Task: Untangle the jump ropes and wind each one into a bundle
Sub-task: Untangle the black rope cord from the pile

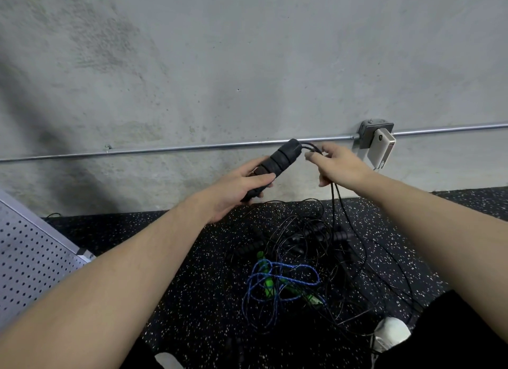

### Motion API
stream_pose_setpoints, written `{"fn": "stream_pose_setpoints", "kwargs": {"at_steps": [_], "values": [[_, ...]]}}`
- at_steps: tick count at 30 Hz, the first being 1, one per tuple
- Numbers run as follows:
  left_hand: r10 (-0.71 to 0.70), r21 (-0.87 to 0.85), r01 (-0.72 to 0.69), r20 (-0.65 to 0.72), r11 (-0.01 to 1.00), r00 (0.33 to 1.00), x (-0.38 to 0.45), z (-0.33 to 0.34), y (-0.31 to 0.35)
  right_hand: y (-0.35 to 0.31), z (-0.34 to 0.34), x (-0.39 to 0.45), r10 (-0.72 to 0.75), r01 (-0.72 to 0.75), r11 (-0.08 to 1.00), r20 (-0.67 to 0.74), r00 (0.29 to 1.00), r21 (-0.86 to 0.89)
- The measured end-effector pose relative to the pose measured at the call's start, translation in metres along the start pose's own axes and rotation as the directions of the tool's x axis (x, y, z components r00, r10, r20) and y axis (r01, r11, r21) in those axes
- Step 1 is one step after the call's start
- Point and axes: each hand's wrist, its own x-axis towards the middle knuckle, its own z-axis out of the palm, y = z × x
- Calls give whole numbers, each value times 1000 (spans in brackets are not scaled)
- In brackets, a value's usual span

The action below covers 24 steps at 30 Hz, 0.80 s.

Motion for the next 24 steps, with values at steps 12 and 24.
{"fn": "stream_pose_setpoints", "kwargs": {"at_steps": [12,24], "values": [[164,641,-44,-129,766,978,6,8,-1,-19,1,-6,10,-12,993,17,1000,118],[-146,-569,-55,-301,820,942,14,15,6,-28,16,-12,53,-43,964,-30,998,261]]}}
